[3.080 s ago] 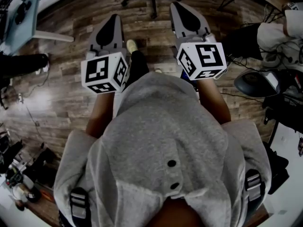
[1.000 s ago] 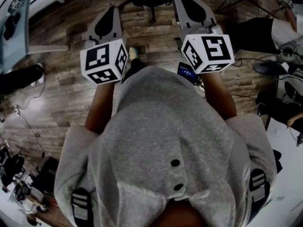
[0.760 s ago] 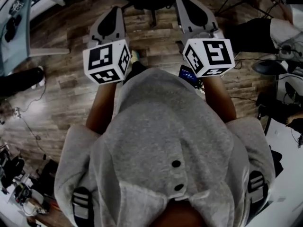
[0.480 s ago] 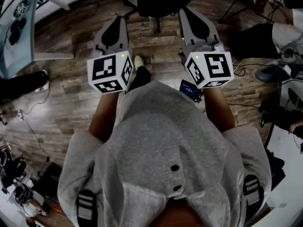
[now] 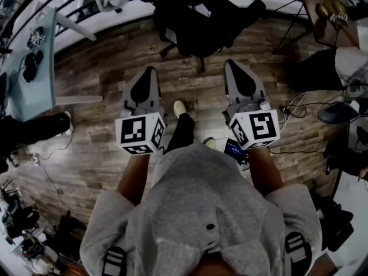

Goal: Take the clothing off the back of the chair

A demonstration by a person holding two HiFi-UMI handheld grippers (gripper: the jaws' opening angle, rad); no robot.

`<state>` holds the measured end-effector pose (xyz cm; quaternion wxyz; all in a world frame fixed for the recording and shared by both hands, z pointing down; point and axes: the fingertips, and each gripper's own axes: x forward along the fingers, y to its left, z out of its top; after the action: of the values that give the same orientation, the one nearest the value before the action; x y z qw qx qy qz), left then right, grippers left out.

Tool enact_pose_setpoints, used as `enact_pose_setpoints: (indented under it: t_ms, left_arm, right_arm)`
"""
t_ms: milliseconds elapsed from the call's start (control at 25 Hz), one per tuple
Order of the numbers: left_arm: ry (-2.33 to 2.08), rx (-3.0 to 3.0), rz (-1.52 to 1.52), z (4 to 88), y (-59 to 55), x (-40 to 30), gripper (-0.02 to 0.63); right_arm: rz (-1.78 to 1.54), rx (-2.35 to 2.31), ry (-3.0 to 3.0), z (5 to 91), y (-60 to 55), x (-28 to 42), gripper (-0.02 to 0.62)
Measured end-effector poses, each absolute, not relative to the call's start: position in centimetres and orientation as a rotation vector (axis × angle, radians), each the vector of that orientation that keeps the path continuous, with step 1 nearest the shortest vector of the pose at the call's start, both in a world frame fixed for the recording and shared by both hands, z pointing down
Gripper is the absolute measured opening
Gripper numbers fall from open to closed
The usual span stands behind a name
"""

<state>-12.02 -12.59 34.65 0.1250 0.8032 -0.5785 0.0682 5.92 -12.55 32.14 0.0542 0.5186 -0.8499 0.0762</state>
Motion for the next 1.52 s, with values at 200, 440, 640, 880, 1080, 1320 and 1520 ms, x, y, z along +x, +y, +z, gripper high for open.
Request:
enact_pose_setpoints:
  t_ms: [200, 440, 640, 880, 1080, 1320, 1520]
  left_arm:
    - [-1.627, 2.371, 0.142, 33.2, -19.9, -16.4, 0.003]
    - [-1.573, 2.387, 0.083, 32.1, -23.4, -18.8, 0.003]
    - [-1.547, 2.361, 0.049, 32.9, -24.9, -19.9, 0.003]
    - [-1.543, 2.35, 0.027, 32.9, -26.5, -20.6, 0.003]
    - [-1.559, 2.33, 0.043, 33.2, -26.6, -20.5, 0.003]
    - [-1.612, 2.291, 0.048, 32.6, -28.1, -20.1, 0.003]
    - [-1.676, 2.241, 0.075, 32.6, -29.5, -18.9, 0.003]
  right_arm:
    - [0.192, 1.574, -2.576, 30.6, -19.1, 0.0, 0.011]
    - [0.137, 1.577, -2.555, 28.7, -22.6, -2.9, 0.011]
    - [0.078, 1.576, -2.541, 27.8, -25.1, -3.9, 0.011]
    - [0.011, 1.585, -2.54, 26.3, -27.7, -3.7, 0.011]
    - [-0.036, 1.555, -2.588, 24.6, -29.0, -3.4, 0.011]
    - [-0.086, 1.492, -2.659, 22.6, -31.6, -2.4, 0.011]
    - [-0.132, 1.355, -2.72, 21.5, -34.4, -1.4, 0.011]
